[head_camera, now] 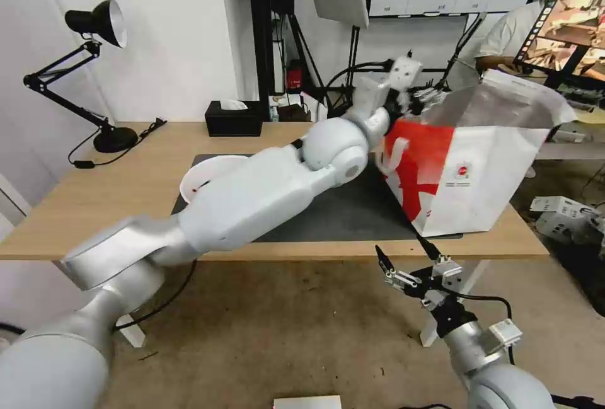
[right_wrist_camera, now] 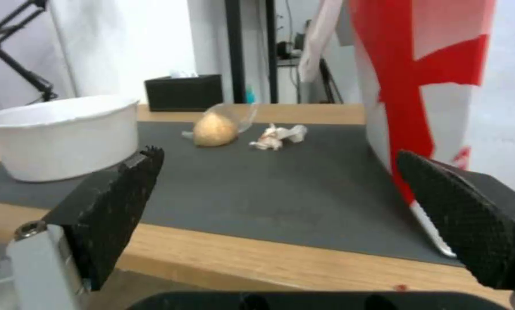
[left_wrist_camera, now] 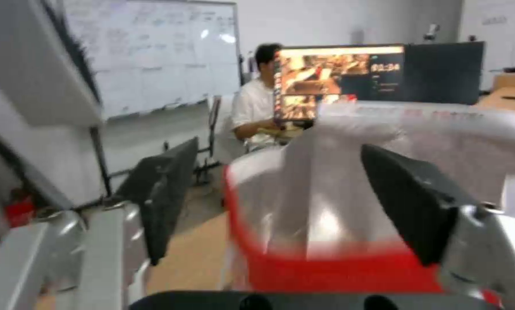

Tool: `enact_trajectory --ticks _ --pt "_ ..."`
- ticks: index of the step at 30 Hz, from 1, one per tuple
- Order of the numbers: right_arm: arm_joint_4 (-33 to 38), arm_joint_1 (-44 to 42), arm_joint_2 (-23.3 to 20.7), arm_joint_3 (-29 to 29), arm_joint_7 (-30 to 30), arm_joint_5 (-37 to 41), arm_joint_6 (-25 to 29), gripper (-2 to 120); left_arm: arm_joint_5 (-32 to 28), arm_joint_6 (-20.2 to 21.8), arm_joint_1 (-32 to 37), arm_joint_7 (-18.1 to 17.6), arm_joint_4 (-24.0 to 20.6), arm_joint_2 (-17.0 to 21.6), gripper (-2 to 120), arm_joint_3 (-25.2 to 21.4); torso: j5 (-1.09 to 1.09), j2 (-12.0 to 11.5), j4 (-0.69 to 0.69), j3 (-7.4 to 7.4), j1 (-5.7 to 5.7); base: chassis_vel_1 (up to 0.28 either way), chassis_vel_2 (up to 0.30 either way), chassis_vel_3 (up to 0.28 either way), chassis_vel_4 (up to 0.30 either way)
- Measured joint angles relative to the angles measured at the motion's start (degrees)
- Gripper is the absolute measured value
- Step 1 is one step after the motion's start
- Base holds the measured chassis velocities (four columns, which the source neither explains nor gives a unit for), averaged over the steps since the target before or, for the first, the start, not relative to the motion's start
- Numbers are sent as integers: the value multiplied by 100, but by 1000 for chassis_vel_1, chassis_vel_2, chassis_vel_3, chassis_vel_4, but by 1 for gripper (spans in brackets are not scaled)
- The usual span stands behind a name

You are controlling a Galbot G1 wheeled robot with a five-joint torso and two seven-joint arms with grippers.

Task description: Pick up the trash from the table and place it into the takeout bag.

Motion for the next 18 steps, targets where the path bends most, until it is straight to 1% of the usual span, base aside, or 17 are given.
enact_trajectory --ticks 2,3,4,5,6,7,8,10,11,12,13,14,15,16,17,18 --pt "13 -8 28 58 48 -92 80 100 82 -12 614 -25 -473 465 92 -413 -2 0 -1 0 0 0 0 0 0" --pt "13 -8 28 58 48 -92 80 100 82 -12 614 -25 -473 465 92 -413 -2 0 -1 0 0 0 0 0 0" --pt "27 -5 28 79 85 -109 112 100 186 -66 964 -23 -706 738 97 -661 -2 0 2 0 0 0 0 0 0" --pt "33 -2 28 85 101 -111 124 100 219 -84 1094 -9 -790 836 97 -752 -2 0 3 0 0 0 0 0 0" --pt "41 8 23 89 123 -113 142 100 309 -118 1500 51 -1028 1127 99 -1027 -3 0 3 0 0 0 0 0 0" --pt "41 8 23 89 123 -113 142 100 309 -118 1500 51 -1028 1127 99 -1027 -3 0 3 0 0 0 0 0 0" --pt "42 17 12 94 139 -113 157 100 401 -135 1871 83 -1216 1376 100 -1283 -4 0 6 0 0 0 0 0 0" --pt "42 49 -22 88 170 -113 173 100 634 -198 2776 172 -1611 1780 100 -1891 -3 0 4 0 -1 0 0 0 0" --pt "42 49 -22 88 170 -113 173 100 634 -198 2776 172 -1611 1780 100 -1891 -3 0 4 0 -1 0 0 0 0" --pt "37 76 -37 64 182 -113 174 100 712 -211 3228 193 -1782 1896 100 -2255 -3 0 0 0 -1 0 0 0 0" --pt "14 150 -68 -5 203 -113 174 100 806 -224 3743 212 -1972 1983 100 -2675 -2 1 -1 -1 0 0 0 0 0" --pt "-8 207 -84 -56 216 -113 175 100 948 -261 4256 218 -2115 2053 100 -3022 1 1 2 -1 -1 0 0 0 0" --pt "-8 207 -84 -56 216 -113 175 100 948 -261 4256 218 -2115 2053 100 -3022 1 1 2 -1 -1 0 0 0 0" --pt "-41 242 -89 -107 225 -113 175 100 1259 -343 4904 220 -2248 2103 100 -3403 -3 0 5 0 0 0 0 0 0" --pt "-57 237 -74 -109 234 -127 179 100 1537 -458 5336 220 -2333 2111 100 -3623 -1 0 6 -1 -1 0 0 0 0" --pt "-57 237 -74 -109 234 -127 179 100 1537 -458 5336 220 -2333 2111 100 -3623 -1 0 6 -1 -1 0 0 0 0"
